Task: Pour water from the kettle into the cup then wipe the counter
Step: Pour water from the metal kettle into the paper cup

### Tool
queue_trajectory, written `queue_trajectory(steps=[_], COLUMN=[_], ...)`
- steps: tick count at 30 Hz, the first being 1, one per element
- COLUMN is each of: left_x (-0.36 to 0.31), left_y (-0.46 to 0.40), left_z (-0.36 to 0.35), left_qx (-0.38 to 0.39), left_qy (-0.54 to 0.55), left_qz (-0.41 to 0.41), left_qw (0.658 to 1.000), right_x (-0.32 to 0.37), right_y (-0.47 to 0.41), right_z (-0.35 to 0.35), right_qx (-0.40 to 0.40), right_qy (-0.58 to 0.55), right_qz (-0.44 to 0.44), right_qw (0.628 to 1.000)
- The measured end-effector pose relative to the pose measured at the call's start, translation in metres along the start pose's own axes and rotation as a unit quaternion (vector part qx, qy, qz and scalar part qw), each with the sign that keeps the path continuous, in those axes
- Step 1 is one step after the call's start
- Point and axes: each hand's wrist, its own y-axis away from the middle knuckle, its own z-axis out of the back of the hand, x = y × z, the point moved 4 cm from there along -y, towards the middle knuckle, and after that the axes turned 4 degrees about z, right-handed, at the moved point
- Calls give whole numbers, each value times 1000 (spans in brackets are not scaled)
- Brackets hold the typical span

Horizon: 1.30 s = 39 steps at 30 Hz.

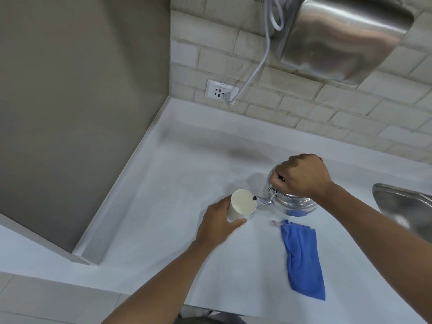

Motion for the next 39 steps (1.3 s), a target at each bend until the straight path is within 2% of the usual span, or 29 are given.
queue_trajectory(steps=[39], left_x=[-1], left_y=[0], left_z=[0], left_qx=[2], left_qy=[-2], left_qz=[1], left_qw=[1000], right_x=[4], right_y=[-4], right_z=[2], right_qx=[17], right_qy=[15], right_qz=[10], right_qw=[1000])
